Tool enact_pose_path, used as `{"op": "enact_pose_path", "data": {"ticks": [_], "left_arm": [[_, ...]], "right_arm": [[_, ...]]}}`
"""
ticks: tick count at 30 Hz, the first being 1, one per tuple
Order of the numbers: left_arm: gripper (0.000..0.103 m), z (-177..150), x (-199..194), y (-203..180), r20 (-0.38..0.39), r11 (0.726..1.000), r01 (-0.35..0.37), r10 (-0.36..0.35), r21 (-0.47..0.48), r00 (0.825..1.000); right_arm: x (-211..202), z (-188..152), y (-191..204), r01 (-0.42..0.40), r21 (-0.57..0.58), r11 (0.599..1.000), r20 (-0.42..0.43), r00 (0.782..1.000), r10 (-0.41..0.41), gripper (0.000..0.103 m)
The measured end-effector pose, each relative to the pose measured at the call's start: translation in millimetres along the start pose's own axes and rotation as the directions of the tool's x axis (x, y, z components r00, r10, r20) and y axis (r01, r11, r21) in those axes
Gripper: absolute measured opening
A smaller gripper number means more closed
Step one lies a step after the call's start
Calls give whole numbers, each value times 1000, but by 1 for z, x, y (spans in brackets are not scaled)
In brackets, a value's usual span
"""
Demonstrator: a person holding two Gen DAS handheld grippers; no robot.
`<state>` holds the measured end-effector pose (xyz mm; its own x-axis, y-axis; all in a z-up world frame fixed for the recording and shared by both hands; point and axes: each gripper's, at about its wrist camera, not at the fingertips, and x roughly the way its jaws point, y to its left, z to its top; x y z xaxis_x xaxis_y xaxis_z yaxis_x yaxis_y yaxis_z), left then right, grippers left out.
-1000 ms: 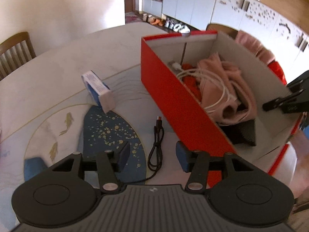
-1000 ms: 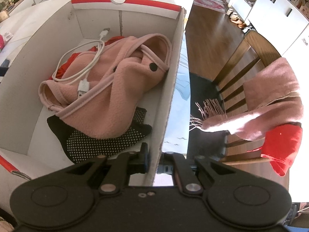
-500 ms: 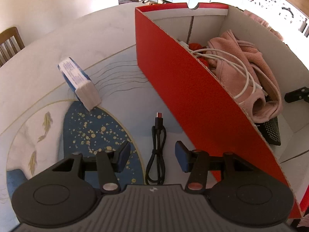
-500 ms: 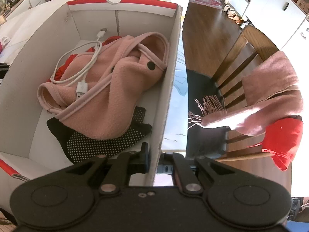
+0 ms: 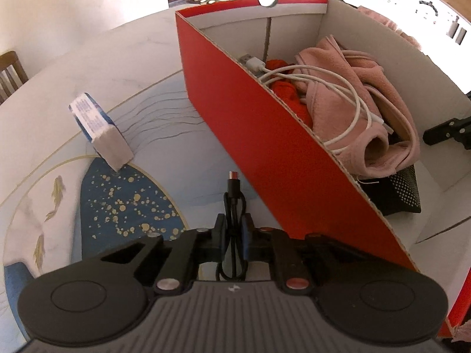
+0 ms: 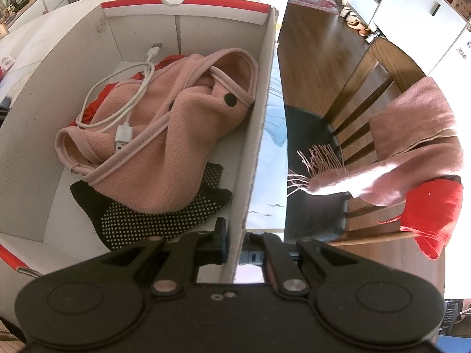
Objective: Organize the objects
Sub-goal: 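Carry the black cable with the left gripper over the white box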
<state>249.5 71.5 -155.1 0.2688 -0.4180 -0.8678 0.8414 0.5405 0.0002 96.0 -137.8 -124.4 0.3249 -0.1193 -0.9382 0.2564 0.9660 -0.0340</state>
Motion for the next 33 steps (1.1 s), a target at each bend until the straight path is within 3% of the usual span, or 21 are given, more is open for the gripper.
{"op": "enact_pose_path", "data": {"ticks": [8,17,27,33], "left_arm": [[8,-10,-21,8,32,995,23,-20,-100,999],[7,-15,-70,37,82,963,83,-64,-257,995],[7,9,-148,42,232,949,140,-74,-281,970],[7,42,-170,24,297,958,184,-113,-222,948]], "right_arm": [[-2,-1,-1,-2,-3,1000,6,1000,3,5],[-3,-2,0,-2,-10,1000,10,1000,2,5],[-4,-1,1,-5,-21,1000,11,1000,5,5],[-3,-1,1,-6,-23,1000,11,1000,6,5]]}}
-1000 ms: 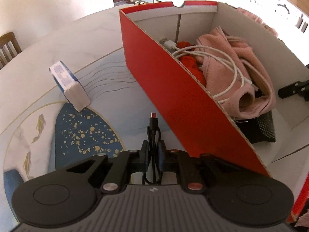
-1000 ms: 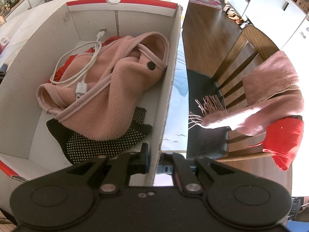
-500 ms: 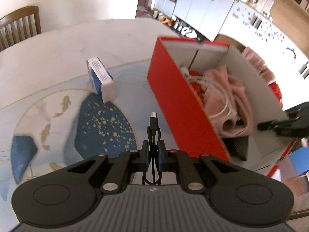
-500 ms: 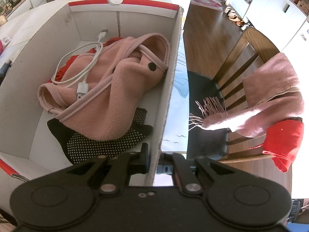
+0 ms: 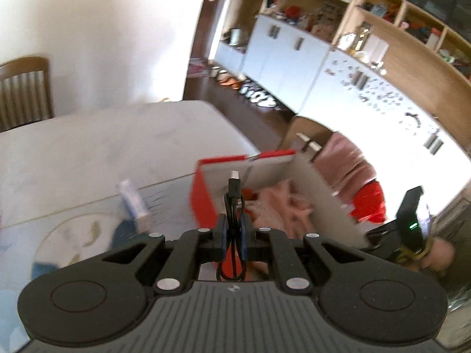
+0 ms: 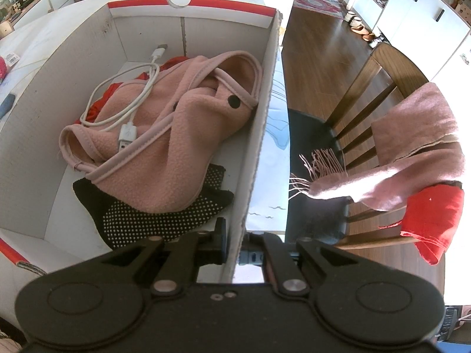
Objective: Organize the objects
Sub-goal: 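Carry the black cable with the left gripper over the white box, then lower the black cable into the box and open the left gripper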
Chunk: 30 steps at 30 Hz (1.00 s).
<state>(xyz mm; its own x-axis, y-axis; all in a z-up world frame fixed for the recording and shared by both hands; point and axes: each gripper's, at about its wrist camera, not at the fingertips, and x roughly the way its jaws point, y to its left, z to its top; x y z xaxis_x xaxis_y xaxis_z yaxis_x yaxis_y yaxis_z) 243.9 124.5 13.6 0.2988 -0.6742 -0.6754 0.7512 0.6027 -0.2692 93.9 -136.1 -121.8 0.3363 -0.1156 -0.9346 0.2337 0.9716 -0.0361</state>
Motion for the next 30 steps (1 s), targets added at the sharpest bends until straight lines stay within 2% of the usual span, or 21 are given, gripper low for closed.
{"op": "enact_pose_path", "data": {"ticks": [5,12,21,30], "left_arm": [[8,20,21,-29,-17,997,51,-50,51,999],[8,33,72,-66,-84,992,72,-63,108,994],[8,38,143,-89,-168,987,11,16,163,986],[8,22,195,-85,-257,985,-46,88,165,962]], "right_arm": [[0,0,-1,-5,1,1000,3,1000,5,5],[-1,-1,-2,-17,1,1000,8,1000,17,5],[1,-2,-6,-40,0,999,14,999,40,6],[3,-3,-11,-67,-9,998,18,998,68,7]]}}
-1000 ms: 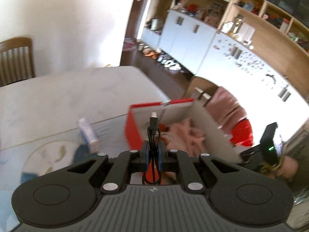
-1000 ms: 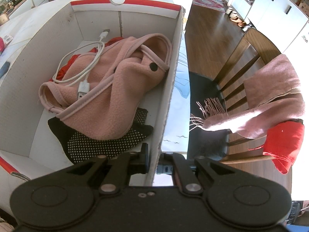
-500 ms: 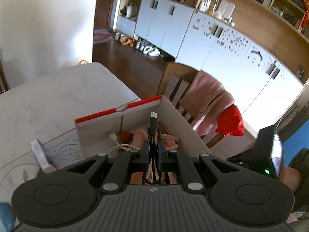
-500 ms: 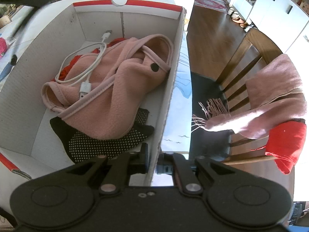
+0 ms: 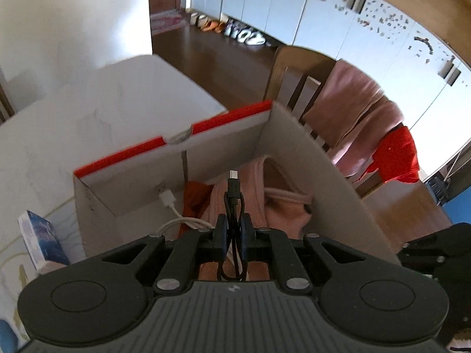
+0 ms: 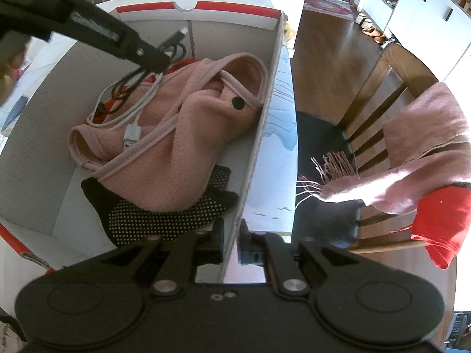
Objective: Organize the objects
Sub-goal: 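Lower the black cable into the box and open the left gripper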
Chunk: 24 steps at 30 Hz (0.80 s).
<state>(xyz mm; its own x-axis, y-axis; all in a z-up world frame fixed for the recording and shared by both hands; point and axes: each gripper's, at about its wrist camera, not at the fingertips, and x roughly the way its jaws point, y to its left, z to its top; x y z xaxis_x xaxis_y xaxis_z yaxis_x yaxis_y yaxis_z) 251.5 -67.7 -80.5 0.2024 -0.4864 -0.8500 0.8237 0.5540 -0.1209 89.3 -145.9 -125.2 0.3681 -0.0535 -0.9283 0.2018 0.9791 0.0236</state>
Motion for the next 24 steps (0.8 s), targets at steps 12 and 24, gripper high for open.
{"op": "enact_pose_path", "data": {"ticks": [12,24], "left_arm": [[8,-3,33,0,-59,999,-41,39,-34,998],[22,-8,22,-2,-40,995,-85,83,-48,996]], "right_arm": [[1,0,-3,-16,-26,1000,3,1000,16,8],[-1,0,-3,-27,-36,999,6,1000,27,9]]}}
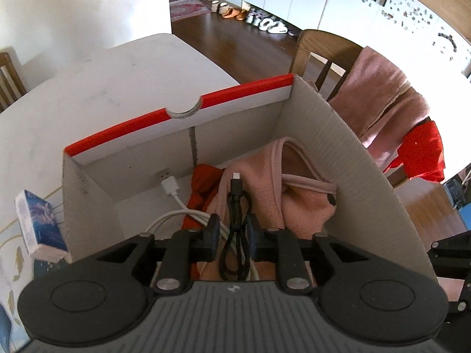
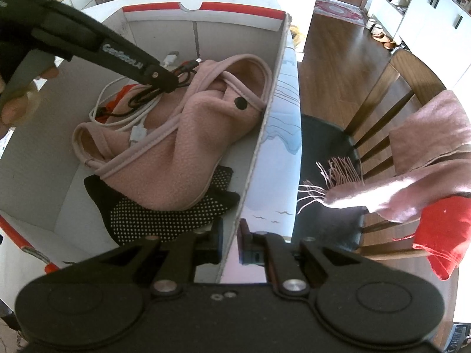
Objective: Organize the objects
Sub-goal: 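Lower the black cable into the box and open the left gripper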
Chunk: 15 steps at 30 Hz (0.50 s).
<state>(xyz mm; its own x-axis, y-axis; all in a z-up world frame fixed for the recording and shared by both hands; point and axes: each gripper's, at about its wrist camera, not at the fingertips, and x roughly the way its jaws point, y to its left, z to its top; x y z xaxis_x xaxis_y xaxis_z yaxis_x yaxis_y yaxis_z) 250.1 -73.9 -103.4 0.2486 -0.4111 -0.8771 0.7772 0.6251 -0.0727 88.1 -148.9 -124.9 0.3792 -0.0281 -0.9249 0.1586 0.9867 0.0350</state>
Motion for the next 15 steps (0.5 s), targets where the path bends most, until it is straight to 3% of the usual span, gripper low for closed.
{"op": "enact_pose_path", "data": {"ticks": [15], "left_arm": [[25,-23,-49,5,77,998,18,-13,-67,997]], "right_arm": [[-1,0,1,-5,-26,1000,0,1000,5,9]]}}
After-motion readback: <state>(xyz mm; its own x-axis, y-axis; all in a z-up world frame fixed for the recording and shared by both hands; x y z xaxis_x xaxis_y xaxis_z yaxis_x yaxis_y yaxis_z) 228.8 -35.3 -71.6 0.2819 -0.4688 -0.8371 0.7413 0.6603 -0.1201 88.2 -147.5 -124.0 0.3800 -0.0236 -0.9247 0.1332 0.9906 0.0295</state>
